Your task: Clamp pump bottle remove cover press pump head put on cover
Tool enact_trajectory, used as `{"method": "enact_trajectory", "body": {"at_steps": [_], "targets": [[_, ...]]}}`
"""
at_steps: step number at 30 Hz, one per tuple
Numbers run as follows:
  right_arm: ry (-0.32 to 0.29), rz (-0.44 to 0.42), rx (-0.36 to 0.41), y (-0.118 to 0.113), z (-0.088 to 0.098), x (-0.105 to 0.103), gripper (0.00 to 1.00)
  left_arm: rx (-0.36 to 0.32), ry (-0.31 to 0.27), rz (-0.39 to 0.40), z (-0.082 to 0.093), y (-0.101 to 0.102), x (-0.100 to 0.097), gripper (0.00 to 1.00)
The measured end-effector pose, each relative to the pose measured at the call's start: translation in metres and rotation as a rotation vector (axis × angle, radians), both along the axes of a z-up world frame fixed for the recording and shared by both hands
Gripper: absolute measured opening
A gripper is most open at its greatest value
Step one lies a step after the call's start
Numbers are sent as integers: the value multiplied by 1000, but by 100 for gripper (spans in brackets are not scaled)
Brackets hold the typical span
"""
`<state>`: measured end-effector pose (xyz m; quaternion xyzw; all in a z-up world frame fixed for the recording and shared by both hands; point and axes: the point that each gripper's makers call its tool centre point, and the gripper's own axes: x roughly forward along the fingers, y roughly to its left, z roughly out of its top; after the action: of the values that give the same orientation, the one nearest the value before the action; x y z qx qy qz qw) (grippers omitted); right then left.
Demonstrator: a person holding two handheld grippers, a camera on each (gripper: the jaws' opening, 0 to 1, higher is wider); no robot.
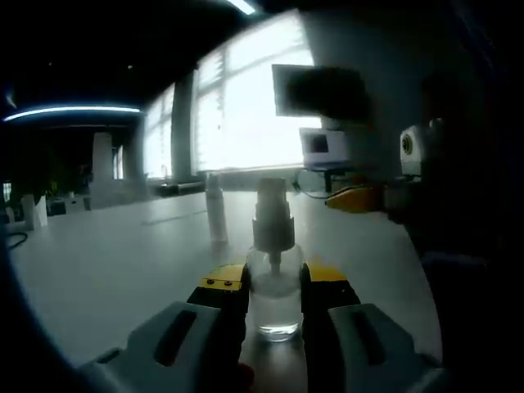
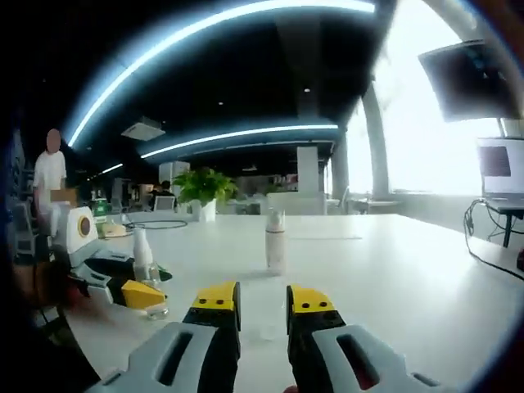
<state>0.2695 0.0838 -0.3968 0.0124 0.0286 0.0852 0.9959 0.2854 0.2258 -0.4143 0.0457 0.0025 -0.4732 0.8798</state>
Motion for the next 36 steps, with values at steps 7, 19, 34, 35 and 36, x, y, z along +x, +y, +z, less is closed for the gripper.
{"method": "enact_trajectory", "body": {"at_steps": [7,19,34,35,36], "targets": [[42,-42,-11,-8,-25,5,18,4,-3,0,0,0,-2,16],[48,-33,-79,1,-21,19,18,6,2,-1,-1,-1,0,16],[98,-20,-117,7,-33,25,15,4,4,-6,-1,0,0,16],[98,-19,-126,8,-34,25,14,4,3,-7,-1,0,-1,16],[98,-22,-140,7,-35,25,14,4,3,-6,-1,0,-1,16]]}}
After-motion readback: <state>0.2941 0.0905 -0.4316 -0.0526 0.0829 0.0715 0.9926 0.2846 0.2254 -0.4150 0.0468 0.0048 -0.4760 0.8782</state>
